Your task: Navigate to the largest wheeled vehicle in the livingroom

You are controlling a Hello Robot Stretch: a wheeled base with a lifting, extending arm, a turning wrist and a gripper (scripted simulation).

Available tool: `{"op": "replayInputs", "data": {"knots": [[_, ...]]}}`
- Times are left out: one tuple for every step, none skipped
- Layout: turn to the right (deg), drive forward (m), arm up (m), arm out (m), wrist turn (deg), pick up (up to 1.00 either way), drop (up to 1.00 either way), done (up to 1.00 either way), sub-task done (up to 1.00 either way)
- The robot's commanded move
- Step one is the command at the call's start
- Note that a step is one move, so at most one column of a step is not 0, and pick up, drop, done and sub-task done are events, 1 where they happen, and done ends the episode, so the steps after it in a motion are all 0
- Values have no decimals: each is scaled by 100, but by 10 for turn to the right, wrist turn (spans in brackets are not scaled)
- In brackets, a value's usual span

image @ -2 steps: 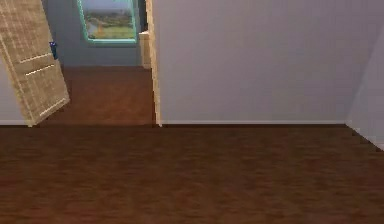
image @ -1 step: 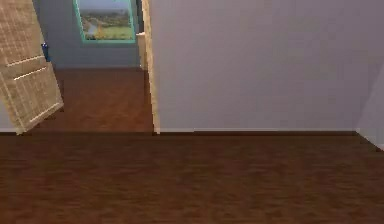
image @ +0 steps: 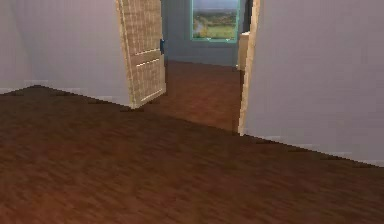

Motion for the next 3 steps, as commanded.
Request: {"op": "replayInputs", "data": {"knots": [[0, 100, 0, 0, 0, 0, 0, 0, 0], [0, 100, 0, 0, 0, 0, 0, 0, 0], [0, 50, 0, 0, 0, 0, 0, 0, 0]]}}
